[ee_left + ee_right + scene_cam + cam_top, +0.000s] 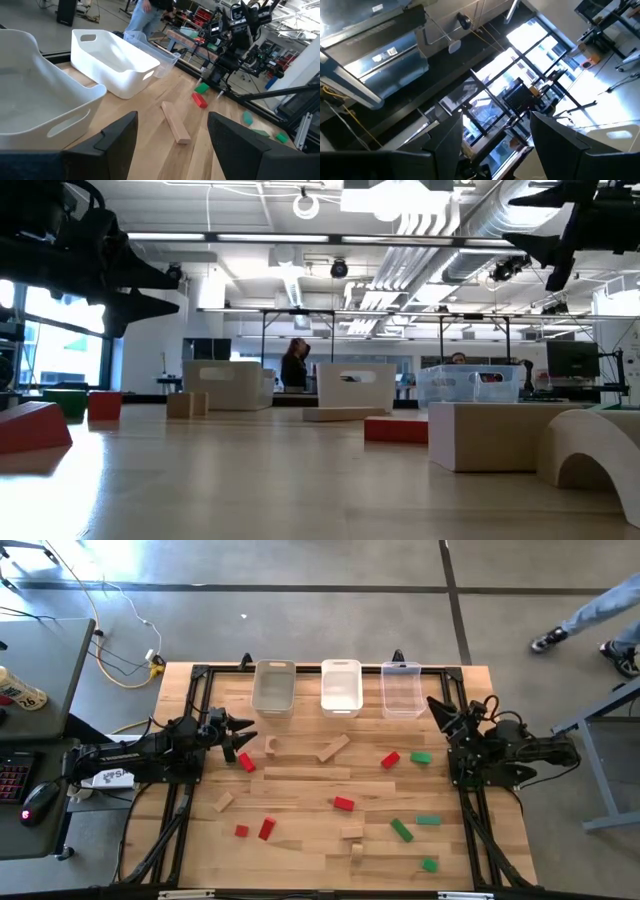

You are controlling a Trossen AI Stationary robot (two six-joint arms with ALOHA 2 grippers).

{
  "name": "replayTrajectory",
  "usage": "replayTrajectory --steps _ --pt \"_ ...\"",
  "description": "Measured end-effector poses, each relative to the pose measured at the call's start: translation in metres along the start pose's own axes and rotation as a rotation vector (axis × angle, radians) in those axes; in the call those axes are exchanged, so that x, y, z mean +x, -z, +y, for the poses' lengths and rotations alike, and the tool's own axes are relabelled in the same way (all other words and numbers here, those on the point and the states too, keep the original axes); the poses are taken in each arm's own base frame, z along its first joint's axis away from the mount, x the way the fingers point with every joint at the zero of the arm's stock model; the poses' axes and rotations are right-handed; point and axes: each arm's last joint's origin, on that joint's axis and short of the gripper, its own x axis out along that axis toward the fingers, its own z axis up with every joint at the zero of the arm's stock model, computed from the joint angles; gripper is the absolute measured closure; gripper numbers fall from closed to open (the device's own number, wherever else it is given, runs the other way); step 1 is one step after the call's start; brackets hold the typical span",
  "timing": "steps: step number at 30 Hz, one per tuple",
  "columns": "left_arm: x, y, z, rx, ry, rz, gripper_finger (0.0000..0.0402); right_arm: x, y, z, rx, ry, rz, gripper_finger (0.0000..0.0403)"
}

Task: Sort & place blocks by color
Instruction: Put the red block into the transparent bin

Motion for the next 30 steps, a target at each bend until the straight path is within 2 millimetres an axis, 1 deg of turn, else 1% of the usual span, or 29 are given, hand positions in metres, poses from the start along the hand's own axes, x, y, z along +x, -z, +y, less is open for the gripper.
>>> replayTrajectory --steps 3,7,10,14,20,23,30 --pt "0.000 0.000 0.000 0.000 0.000 0.000 0.0174 0.004 -0.011 0.010 -0.062 0.004 0.025 0.0185" --pt "0.000 0.000 0.000 0.000 -0.009 -0.004 0.0174 0.013 -0.027 0.025 -0.192 0.028 0.139 0.0185" --pt "0.000 0.000 0.001 0.000 -0.020 -0.009 0.0174 0.019 -0.033 0.033 -0.304 0.089 0.260 0.0185" --pt "0.000 0.000 0.001 0.000 -0.020 -0.010 0.0174 0.026 -0.037 0.041 -0.379 0.148 0.403 0.0185" --pt "0.000 0.000 0.001 0.000 -0.020 -0.009 0.0174 0.036 -0.030 0.048 -0.417 0.215 0.674 0.0185" --pt "0.000 0.000 0.001 0.000 -0.020 -0.010 0.0174 0.042 -0.019 0.050 -0.440 0.221 0.781 0.0185" --pt "0.000 0.000 0.001 0.000 -0.020 -0.009 0.0174 0.056 0.008 0.050 -0.481 0.224 0.945 0.0185"
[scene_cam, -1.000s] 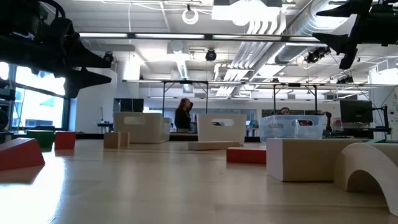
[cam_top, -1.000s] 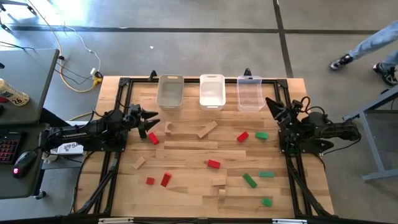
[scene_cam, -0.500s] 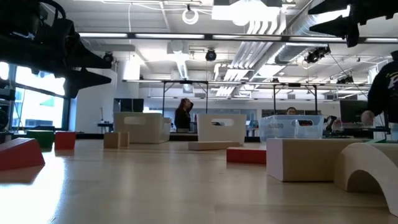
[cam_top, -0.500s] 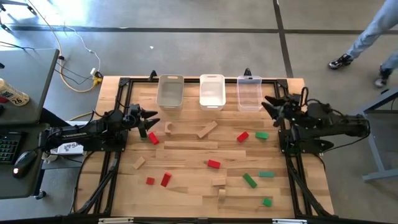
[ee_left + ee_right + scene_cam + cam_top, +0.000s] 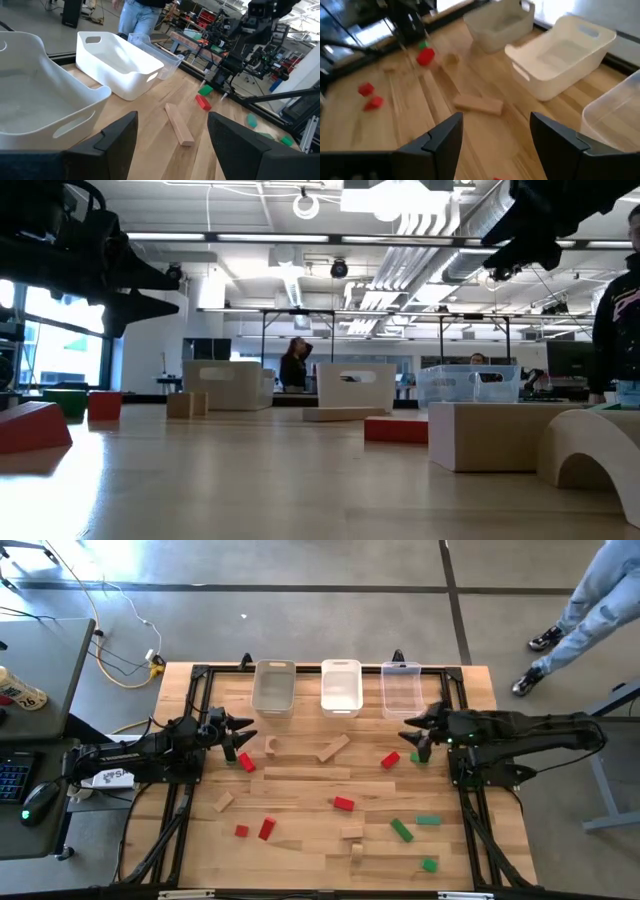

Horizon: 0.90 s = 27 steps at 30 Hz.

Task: Sort & place blocks by color
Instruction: Put the red block into the transparent bin

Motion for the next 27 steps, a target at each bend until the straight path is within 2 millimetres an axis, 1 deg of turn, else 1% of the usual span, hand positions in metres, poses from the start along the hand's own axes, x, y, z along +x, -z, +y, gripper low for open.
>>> replayTrajectory --steps 6,10,14,16,22,25,27 --pt "0.000 0.000 0.000 0.000 0.000 0.000 0.0174 0.023 0.006 0.008 -0.036 0.010 0.114 0.0185" --pt "0.000 0.000 0.000 0.000 0.000 0.000 0.0174 0.037 0.007 0.015 -0.037 -0.026 0.142 0.0185" --pt "0.000 0.000 0.000 0.000 0.001 0.000 0.0174 0.046 0.006 0.020 -0.043 -0.038 0.180 0.0185" --pt "0.000 0.000 0.000 0.000 0.000 0.000 0.0174 0.047 0.000 0.024 -0.064 -0.024 0.220 0.0185" --pt "0.000 0.000 0.000 0.000 0.001 0.000 0.0174 0.047 -0.025 0.035 -0.285 0.030 0.377 0.0185" --pt "0.000 0.000 0.000 0.000 0.001 0.000 0.0174 0.053 -0.025 0.034 -0.363 0.040 0.489 0.0185" --pt "0.000 0.000 0.000 0.000 0.001 0.000 0.0174 0.059 -0.023 0.034 -0.379 0.027 0.548 0.0185"
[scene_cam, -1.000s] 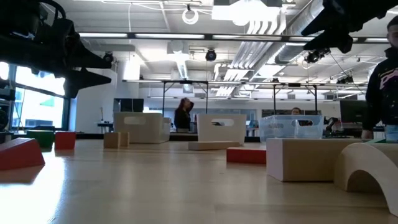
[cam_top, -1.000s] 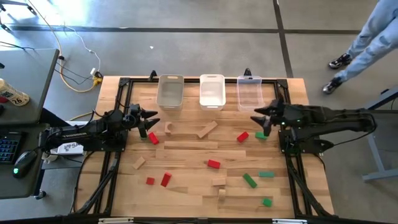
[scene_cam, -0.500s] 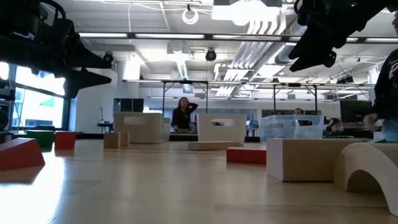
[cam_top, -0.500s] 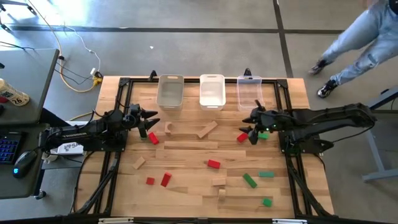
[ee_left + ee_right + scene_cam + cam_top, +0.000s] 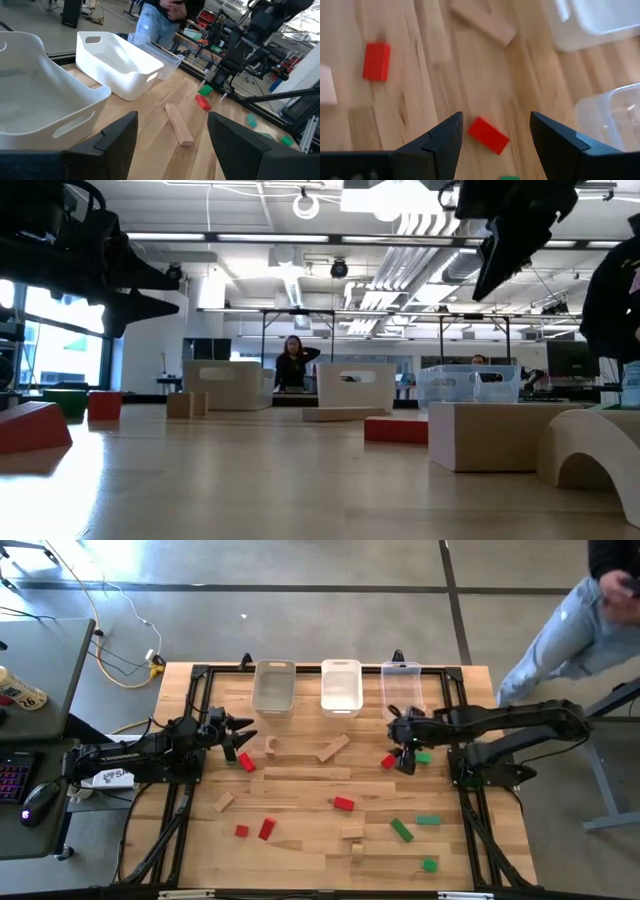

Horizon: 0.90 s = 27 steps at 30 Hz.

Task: Sort & place blocks by color
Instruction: Put the red block into the transparent bin

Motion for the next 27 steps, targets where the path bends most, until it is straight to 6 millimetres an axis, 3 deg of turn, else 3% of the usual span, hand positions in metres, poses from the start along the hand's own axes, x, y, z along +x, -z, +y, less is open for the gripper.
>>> replayTrajectory --steps 19,27 --pt "0.000 0.000 0.000 -0.001 0.003 0.002 0.0174 0.069 -0.002 0.013 -0.495 -0.070 0.291 0.0185" --pt "0.000 0.000 0.000 -0.004 0.004 0.002 0.0174 0.101 0.003 0.017 -0.554 -0.081 0.424 0.0185"
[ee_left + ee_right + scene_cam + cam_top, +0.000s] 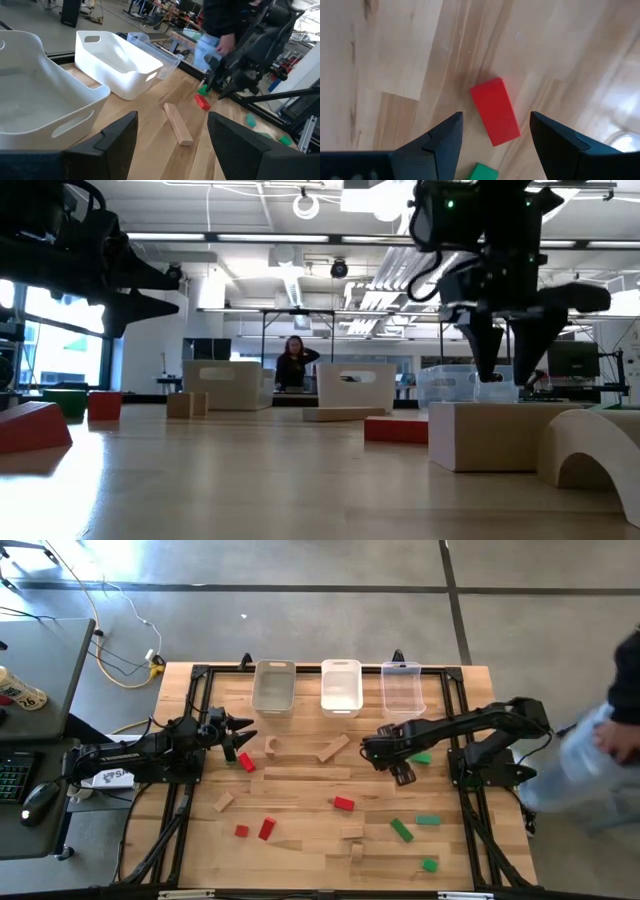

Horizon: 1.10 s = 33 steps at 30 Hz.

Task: Sort & place blocks by color
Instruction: Put the red block into the transparent bin

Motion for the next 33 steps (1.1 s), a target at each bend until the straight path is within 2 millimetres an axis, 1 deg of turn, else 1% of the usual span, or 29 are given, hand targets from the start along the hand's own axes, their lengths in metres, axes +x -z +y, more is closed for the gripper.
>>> replayTrajectory --steps 7,17,23,26,32,33 --pt "0.000 0.000 0.000 0.000 0.001 0.001 0.0174 0.023 -0.006 -0.001 -0.038 0.010 0.090 0.0185" --pt "0.000 0.000 0.000 0.001 0.002 0.001 0.0174 0.043 -0.009 -0.002 -0.037 0.011 0.154 0.0185" --pt "0.000 0.000 0.000 0.003 0.000 0.001 0.0174 0.049 -0.008 -0.008 -0.006 -0.026 0.172 0.0187" --pt "0.000 0.000 0.000 0.002 -0.001 0.000 0.0174 0.049 -0.007 -0.010 0.031 -0.058 0.164 0.0209" --pt "0.000 0.000 0.000 0.001 -0.001 0.000 0.0174 0.050 -0.005 -0.014 0.156 -0.095 0.159 0.0296" --pt "0.000 0.000 0.000 0.001 -0.001 0.001 0.0174 0.050 -0.005 -0.015 0.178 -0.094 0.160 0.0303"
